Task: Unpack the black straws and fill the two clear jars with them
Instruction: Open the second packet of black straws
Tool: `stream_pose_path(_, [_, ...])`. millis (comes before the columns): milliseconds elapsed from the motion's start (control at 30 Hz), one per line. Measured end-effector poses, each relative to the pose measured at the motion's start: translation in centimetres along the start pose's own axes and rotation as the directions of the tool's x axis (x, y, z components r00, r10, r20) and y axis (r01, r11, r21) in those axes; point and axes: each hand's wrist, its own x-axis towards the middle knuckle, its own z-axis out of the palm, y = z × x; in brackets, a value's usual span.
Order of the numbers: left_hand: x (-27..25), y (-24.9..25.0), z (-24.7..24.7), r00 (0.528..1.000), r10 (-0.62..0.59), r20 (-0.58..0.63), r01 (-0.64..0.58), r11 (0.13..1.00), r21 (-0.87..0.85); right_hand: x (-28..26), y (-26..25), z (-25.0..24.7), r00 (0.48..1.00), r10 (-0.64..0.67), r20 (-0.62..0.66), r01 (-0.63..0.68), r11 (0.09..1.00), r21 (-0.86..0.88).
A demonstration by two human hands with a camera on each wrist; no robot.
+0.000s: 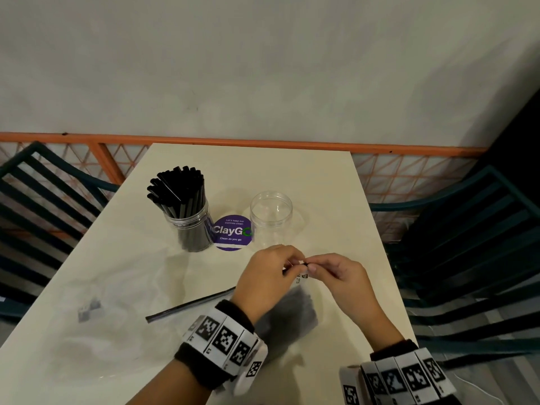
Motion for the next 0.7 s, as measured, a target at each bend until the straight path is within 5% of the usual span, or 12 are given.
stream_pose_path(133, [-0.1,0.0,0.3,1.0,-0.021,-0.011,0.021,1.0,-0.019,-0.2,-0.1,0.3,0.993,-0.088,-0.073,0.081,0.993,-0.088])
stream_pose_path(333, [-1.0,-0.4,-0.4,0.987,0.16,-0.02,-0.148,0.95,0.275,0.0,-0.3,0.5,0.974,-0.184,-0.129,0.16,0.971,-0.175])
stream_pose_path(700, [-3.5,-4.4,-7.5,0.989,0.041,-0.144,0.03,0.888,0.459,1.5,-0.4,-4.5,0.92,-0.043,-0.39,-0.004,0.993,-0.118])
